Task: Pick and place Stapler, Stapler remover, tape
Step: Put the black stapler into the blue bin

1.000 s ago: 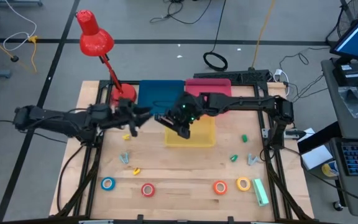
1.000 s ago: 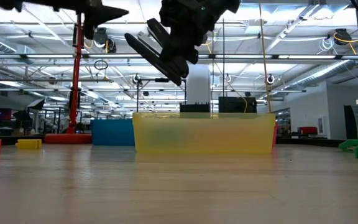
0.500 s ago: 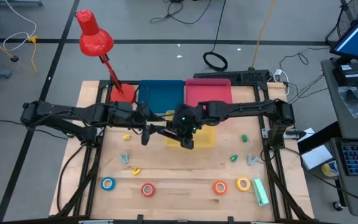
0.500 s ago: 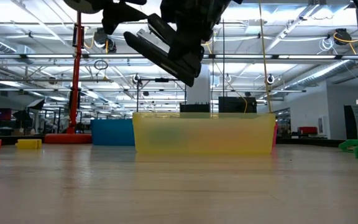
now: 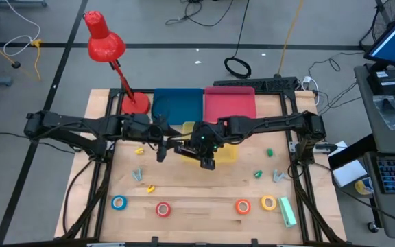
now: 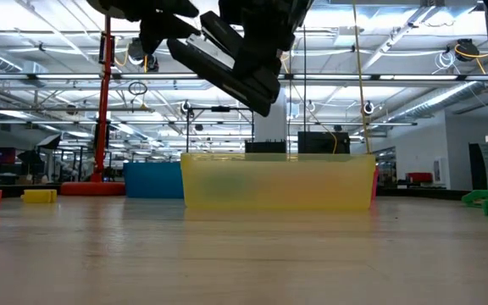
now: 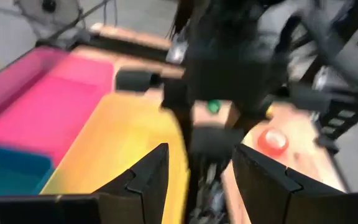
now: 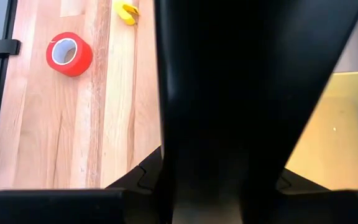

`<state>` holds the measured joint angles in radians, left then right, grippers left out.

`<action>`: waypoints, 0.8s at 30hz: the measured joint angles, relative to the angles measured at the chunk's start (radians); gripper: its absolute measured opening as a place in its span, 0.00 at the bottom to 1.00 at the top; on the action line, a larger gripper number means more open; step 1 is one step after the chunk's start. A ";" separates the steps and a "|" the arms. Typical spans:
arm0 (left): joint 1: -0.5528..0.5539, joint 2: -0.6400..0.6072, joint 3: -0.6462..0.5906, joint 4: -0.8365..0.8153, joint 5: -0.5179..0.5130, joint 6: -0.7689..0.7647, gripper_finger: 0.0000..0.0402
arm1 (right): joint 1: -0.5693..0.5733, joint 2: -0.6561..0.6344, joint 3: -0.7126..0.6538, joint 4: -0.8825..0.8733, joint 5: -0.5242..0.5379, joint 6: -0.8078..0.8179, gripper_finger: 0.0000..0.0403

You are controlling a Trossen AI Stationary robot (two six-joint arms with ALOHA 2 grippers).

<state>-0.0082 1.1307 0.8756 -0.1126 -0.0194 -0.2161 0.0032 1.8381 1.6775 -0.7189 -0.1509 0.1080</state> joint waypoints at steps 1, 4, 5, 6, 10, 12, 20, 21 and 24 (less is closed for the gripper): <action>0.000 0.011 0.002 0.016 0.012 0.000 0.45 | 0.000 0.000 0.000 0.000 0.001 0.000 0.30; 0.000 0.031 -0.002 -0.002 0.038 -0.002 0.48 | 0.000 0.000 0.000 -0.003 0.002 0.000 0.30; 0.000 0.044 0.000 0.023 0.045 -0.003 0.50 | 0.000 0.000 0.000 -0.005 0.002 0.000 0.30; 0.000 0.050 0.002 0.031 0.048 -0.010 0.52 | 0.000 0.000 0.000 -0.008 0.002 0.000 0.30; 0.000 0.068 0.002 0.056 0.066 -0.018 0.61 | 0.000 0.000 0.000 -0.013 0.014 -0.002 0.30; 0.000 0.073 -0.001 0.051 0.071 -0.016 0.65 | 0.000 0.000 0.000 -0.018 0.022 -0.005 0.30; 0.001 0.112 0.000 0.122 0.072 0.001 0.72 | -0.001 0.000 0.000 -0.011 0.020 -0.012 0.30; 0.001 0.117 0.001 0.131 0.072 0.002 0.72 | -0.001 0.000 0.000 -0.011 0.020 -0.012 0.30; 0.001 0.127 -0.001 0.126 0.073 0.001 0.72 | -0.001 0.000 0.000 -0.009 0.020 -0.012 0.30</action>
<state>-0.0071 1.2574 0.8742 0.0134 0.0534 -0.2148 0.0021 1.8381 1.6775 -0.7277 -0.1310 0.0963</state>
